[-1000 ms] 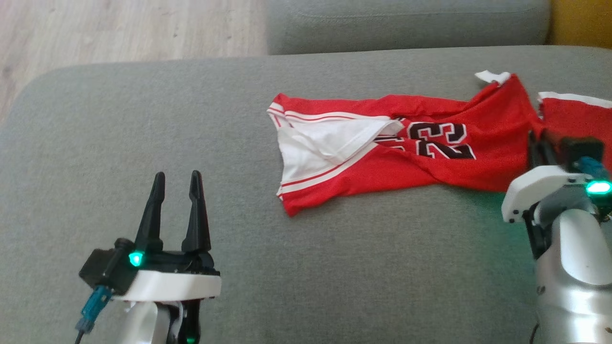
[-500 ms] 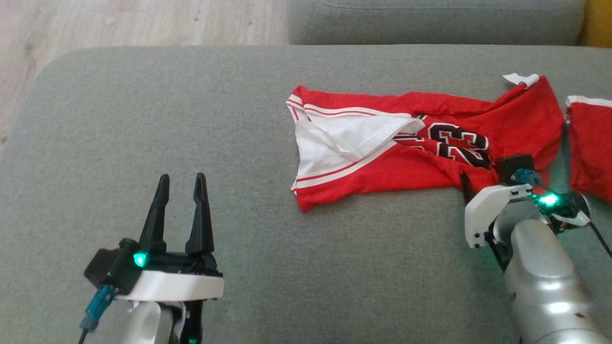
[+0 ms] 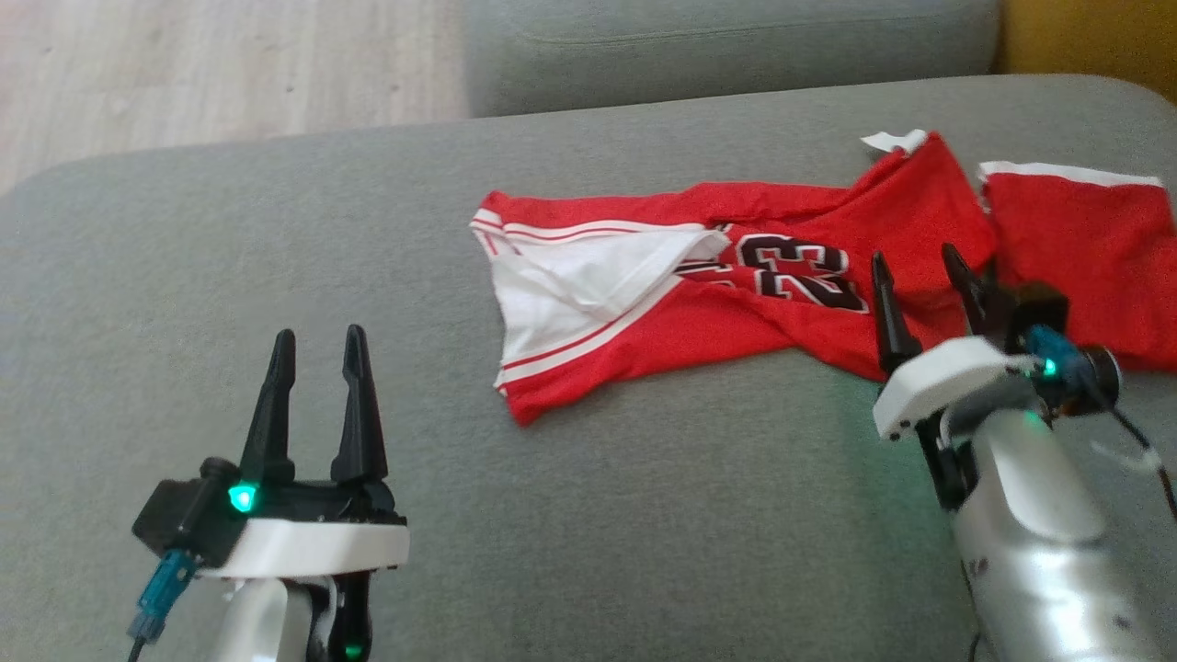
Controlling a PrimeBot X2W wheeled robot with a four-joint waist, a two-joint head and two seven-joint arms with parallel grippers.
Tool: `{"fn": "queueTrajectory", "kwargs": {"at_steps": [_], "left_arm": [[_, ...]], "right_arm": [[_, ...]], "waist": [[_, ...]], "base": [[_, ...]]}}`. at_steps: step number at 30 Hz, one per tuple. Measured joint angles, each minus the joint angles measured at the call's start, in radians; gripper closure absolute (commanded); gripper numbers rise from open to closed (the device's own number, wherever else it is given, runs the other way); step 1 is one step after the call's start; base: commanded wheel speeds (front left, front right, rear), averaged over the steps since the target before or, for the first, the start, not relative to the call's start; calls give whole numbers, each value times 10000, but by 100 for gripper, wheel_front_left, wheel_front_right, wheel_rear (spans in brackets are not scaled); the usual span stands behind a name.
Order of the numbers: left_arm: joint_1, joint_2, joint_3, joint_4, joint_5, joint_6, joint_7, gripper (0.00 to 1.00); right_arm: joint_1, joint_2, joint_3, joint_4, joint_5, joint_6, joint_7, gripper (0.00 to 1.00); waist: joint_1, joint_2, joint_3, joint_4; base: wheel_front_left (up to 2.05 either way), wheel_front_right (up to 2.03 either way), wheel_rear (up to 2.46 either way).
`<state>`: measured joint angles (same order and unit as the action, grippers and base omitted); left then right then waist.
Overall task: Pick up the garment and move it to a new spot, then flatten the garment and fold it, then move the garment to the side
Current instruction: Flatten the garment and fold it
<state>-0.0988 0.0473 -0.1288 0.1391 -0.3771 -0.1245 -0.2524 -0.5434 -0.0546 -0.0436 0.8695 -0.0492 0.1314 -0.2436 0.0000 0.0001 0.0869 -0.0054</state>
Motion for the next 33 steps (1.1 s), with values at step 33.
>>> {"fn": "queueTrajectory", "kwargs": {"at_steps": [33], "left_arm": [[-4073,577,-1216,4872,282,13,2775,0]], "right_arm": [[2681,29,1233,-4807,2096,0,-71,0]], "waist": [[1,0,1700,-1674]], "base": [[0,0,0]]}}
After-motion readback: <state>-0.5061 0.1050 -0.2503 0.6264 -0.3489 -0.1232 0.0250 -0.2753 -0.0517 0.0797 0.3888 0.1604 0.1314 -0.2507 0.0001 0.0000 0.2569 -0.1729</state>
